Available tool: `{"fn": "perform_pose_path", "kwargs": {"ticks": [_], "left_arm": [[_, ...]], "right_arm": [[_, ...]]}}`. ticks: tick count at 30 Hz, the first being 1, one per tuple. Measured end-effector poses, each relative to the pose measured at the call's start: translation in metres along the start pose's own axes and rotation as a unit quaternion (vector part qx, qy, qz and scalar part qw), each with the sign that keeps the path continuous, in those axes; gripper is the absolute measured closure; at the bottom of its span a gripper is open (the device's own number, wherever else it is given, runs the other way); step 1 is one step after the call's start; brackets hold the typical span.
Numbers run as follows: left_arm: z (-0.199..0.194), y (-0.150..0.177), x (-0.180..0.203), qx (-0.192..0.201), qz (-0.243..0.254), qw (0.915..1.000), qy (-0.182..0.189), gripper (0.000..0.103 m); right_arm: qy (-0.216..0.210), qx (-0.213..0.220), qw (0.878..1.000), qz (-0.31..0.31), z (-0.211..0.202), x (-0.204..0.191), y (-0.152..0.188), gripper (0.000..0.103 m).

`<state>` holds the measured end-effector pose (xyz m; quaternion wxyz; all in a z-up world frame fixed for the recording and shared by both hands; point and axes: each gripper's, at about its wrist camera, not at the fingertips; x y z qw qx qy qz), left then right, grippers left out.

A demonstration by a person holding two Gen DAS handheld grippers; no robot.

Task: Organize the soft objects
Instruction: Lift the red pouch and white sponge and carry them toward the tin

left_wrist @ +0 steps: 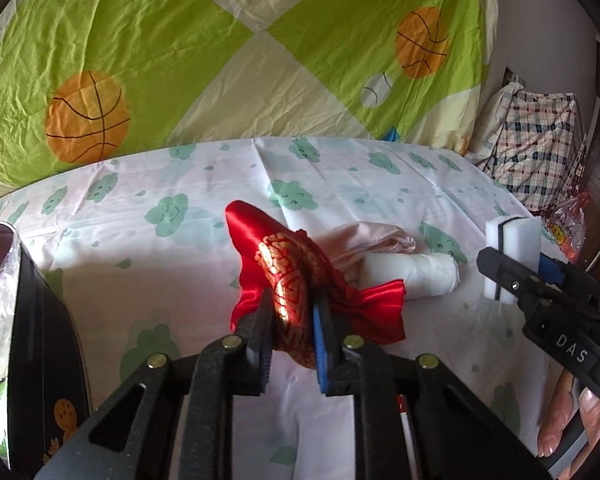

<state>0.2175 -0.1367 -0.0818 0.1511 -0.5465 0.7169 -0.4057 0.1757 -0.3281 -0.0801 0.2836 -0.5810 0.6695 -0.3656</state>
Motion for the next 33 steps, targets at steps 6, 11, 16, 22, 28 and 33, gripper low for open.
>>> {"fn": "perform_pose_path", "kwargs": {"ticks": [6, 11, 16, 22, 28, 33], "left_arm": [[-0.021, 0.004, 0.002, 0.046, 0.012, 0.9987, -0.019, 0.088], [-0.033, 0.008, -0.001, 0.067, 0.009, 0.9972, -0.032, 0.088], [-0.051, 0.016, -0.001, 0.1, 0.011, 0.9939, -0.045, 0.088], [-0.069, 0.024, -0.004, 0.129, 0.006, 0.9893, -0.068, 0.088], [-0.082, 0.03, -0.011, 0.143, -0.001, 0.9867, -0.078, 0.088], [-0.09, 0.035, -0.012, 0.15, -0.001, 0.9851, -0.083, 0.088]], "right_arm": [[0.008, 0.045, 0.999, 0.003, -0.017, 0.001, 0.0, 0.046], [0.02, 0.088, 0.996, 0.0, -0.034, -0.001, 0.002, 0.046], [0.028, 0.136, 0.99, 0.001, -0.052, -0.003, 0.006, 0.046], [0.013, 0.153, 0.988, 0.001, -0.062, -0.012, 0.009, 0.046], [-0.001, 0.164, 0.986, -0.013, -0.07, -0.029, 0.013, 0.046], [-0.011, 0.169, 0.985, -0.012, -0.074, -0.034, 0.016, 0.046]]}}
Point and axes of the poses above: each gripper's, at about its wrist camera, not at the fingertips, and z roughly the way its jaws point, x to its right, y to its underside, and after that the axes turned 11 degrees about y, right-handed
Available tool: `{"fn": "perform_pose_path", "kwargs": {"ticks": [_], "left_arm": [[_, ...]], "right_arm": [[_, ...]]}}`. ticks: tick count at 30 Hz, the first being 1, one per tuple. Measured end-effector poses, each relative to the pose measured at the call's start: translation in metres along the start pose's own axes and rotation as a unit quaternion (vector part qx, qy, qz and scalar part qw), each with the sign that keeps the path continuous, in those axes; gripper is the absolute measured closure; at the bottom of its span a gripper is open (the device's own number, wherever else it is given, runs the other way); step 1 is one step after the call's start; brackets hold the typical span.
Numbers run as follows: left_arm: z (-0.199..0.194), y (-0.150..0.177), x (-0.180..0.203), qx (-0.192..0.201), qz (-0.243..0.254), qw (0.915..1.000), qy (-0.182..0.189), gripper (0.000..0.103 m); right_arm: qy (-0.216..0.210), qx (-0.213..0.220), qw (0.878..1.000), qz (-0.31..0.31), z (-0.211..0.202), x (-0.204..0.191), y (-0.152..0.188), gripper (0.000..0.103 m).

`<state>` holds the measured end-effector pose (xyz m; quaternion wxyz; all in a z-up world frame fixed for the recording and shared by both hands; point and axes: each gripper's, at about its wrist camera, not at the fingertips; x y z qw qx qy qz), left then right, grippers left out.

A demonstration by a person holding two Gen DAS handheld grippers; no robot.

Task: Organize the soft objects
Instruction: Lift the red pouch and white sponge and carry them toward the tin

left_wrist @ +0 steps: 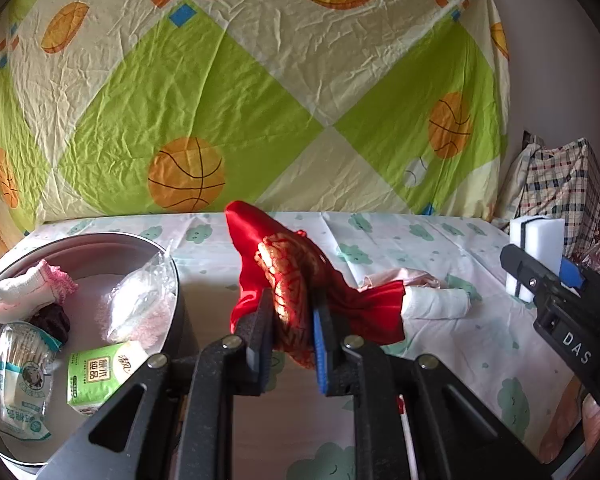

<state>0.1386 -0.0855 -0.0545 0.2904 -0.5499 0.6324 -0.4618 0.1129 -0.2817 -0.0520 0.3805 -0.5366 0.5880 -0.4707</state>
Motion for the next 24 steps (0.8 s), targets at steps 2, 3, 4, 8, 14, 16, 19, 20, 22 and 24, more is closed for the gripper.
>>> {"fn": "perform_pose_path", "kwargs": {"ticks": [2, 3, 4, 8, 14, 16, 19, 20, 22, 24], "left_arm": [[-0.004, 0.002, 0.001, 0.005, 0.005, 1.0, -0.002, 0.088], [-0.005, 0.002, 0.002, 0.006, 0.008, 0.9999, -0.003, 0.088], [-0.007, 0.003, 0.003, 0.009, 0.01, 0.9999, -0.004, 0.088], [-0.012, 0.004, 0.002, 0.016, 0.012, 0.9998, -0.007, 0.088], [-0.019, 0.005, -0.002, 0.023, 0.006, 0.9997, -0.007, 0.088], [-0.022, 0.005, -0.004, 0.027, 0.004, 0.9996, -0.009, 0.088], [-0.026, 0.006, -0.005, 0.034, 0.004, 0.9993, -0.013, 0.088], [-0.028, 0.006, -0.005, 0.038, 0.004, 0.9992, -0.015, 0.088], [-0.031, 0.007, -0.005, 0.043, 0.004, 0.9989, -0.018, 0.088], [-0.033, 0.008, -0.007, 0.046, 0.002, 0.9987, -0.019, 0.088]], "right_arm": [[-0.004, 0.001, 1.0, 0.0, -0.002, -0.003, 0.0, 0.046], [-0.007, 0.001, 1.0, 0.0, -0.002, -0.004, 0.0, 0.046], [-0.01, 0.001, 1.0, -0.001, -0.003, -0.005, 0.001, 0.046], [-0.021, 0.002, 1.0, -0.002, -0.008, -0.012, 0.002, 0.046], [-0.033, 0.006, 0.999, -0.004, -0.014, -0.019, 0.003, 0.046], [-0.036, 0.006, 0.999, -0.004, -0.016, -0.022, 0.004, 0.046], [-0.041, 0.006, 0.999, -0.007, -0.018, -0.026, 0.004, 0.046], [-0.043, 0.006, 0.999, -0.007, -0.019, -0.027, 0.004, 0.046], [-0.047, 0.007, 0.999, -0.007, -0.02, -0.029, 0.004, 0.046], [-0.05, 0.007, 0.999, -0.007, -0.021, -0.031, 0.005, 0.046]]}}
Point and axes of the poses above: each gripper's, at about its wrist camera, not at the fingertips, and z roughly the way its jaws point, x to its right, y to its underside, and after that the axes turned 11 degrees about y, right-handed
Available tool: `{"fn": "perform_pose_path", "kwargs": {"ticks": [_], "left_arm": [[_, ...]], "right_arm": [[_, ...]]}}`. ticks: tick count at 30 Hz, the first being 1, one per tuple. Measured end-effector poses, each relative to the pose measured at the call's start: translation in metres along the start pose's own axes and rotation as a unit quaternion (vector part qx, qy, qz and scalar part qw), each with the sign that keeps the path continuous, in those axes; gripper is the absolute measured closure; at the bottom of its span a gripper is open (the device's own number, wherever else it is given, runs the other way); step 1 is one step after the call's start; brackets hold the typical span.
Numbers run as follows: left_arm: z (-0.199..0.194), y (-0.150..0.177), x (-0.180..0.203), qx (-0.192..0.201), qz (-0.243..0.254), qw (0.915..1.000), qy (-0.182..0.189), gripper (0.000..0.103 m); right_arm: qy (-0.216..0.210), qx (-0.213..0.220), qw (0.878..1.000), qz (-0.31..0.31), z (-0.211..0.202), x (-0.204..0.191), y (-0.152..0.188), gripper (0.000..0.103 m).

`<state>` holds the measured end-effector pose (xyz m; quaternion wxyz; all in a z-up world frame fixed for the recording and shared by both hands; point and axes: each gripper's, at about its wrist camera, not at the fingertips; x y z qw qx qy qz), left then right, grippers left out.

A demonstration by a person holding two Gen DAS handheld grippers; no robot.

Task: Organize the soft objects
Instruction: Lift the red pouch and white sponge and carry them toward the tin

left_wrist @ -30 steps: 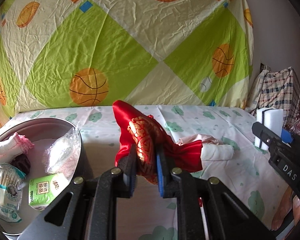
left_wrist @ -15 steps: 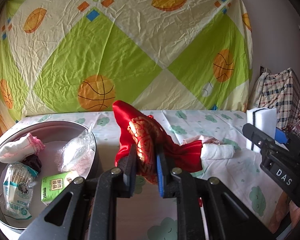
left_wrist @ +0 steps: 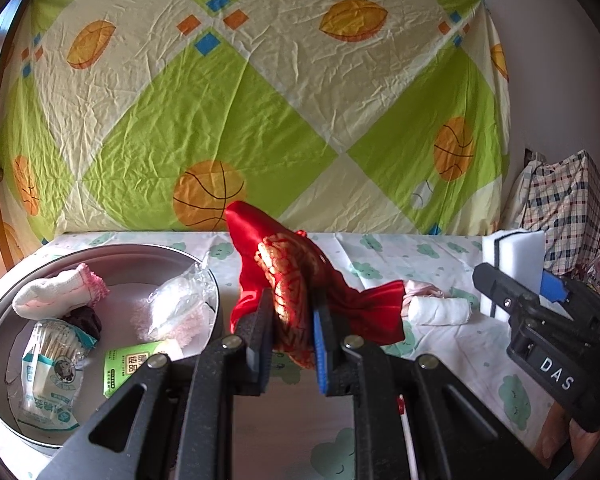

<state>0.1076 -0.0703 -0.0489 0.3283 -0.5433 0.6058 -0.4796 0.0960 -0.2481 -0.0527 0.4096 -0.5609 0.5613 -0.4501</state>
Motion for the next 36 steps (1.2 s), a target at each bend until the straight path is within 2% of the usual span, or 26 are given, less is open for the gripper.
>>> {"fn": "perform_pose_path", "kwargs": {"ticks": [36], "left_arm": [[-0.033, 0.006, -0.033, 0.015, -0.021, 0.9996, -0.015, 0.088]], "right_arm": [[-0.055, 0.007, 0.998, -0.015, -0.019, -0.044, 0.004, 0.046]]}}
Point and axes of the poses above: each gripper's, at about its wrist camera, not at the fingertips, and z roughly the way its jaws point, x to its right, y to its underside, and after that the axes turned 11 degrees about y, right-handed
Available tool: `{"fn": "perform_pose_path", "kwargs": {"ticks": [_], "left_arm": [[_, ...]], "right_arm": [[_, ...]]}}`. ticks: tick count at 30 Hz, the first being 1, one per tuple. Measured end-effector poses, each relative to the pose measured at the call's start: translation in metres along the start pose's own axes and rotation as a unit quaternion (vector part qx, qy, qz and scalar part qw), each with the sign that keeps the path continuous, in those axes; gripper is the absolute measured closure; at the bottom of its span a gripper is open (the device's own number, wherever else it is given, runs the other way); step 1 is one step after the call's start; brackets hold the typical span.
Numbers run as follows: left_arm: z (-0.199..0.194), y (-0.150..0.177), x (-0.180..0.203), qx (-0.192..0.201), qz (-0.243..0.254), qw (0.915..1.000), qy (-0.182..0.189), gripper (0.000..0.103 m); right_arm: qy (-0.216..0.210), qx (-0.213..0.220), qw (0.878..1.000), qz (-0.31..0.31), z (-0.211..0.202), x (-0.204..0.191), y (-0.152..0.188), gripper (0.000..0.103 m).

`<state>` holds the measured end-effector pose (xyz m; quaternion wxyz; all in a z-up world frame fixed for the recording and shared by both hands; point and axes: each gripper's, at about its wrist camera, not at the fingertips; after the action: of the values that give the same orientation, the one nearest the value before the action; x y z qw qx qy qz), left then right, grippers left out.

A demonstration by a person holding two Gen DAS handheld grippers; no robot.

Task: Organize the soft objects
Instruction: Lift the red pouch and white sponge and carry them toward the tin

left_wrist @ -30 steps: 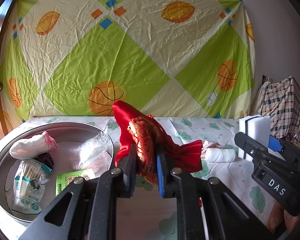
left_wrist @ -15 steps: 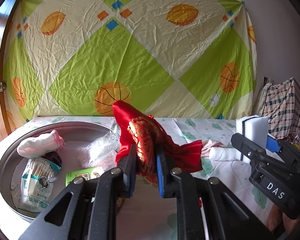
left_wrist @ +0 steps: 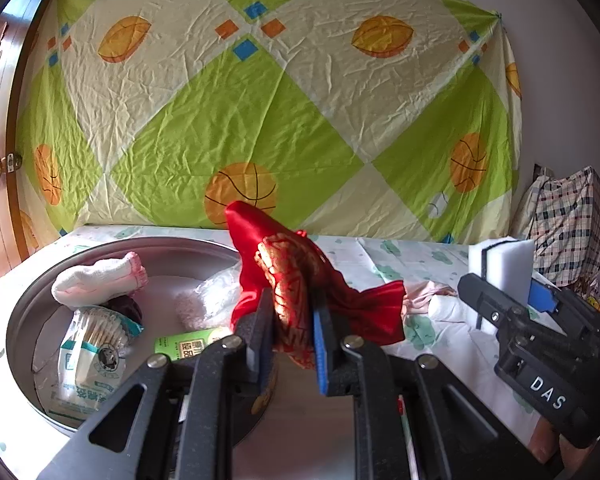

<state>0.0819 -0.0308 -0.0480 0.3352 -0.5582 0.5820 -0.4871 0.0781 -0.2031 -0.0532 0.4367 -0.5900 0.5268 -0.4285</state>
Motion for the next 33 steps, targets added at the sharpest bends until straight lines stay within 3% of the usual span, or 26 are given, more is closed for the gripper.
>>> {"fn": "perform_pose_path", "kwargs": {"ticks": [33], "left_arm": [[-0.018, 0.001, -0.032, 0.017, -0.02, 0.9995, -0.015, 0.088]], "right_arm": [[-0.045, 0.003, 0.999, -0.018, -0.006, -0.047, 0.001, 0.046]]}}
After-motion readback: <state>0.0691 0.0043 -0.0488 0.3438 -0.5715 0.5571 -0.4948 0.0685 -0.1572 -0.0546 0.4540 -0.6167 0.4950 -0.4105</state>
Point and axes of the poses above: each gripper's, at about its wrist camera, not at the fingertips, and z roughly the way its jaws point, x to its right, y to its underside, and after that the axes turned 11 degrees about y, right-handed
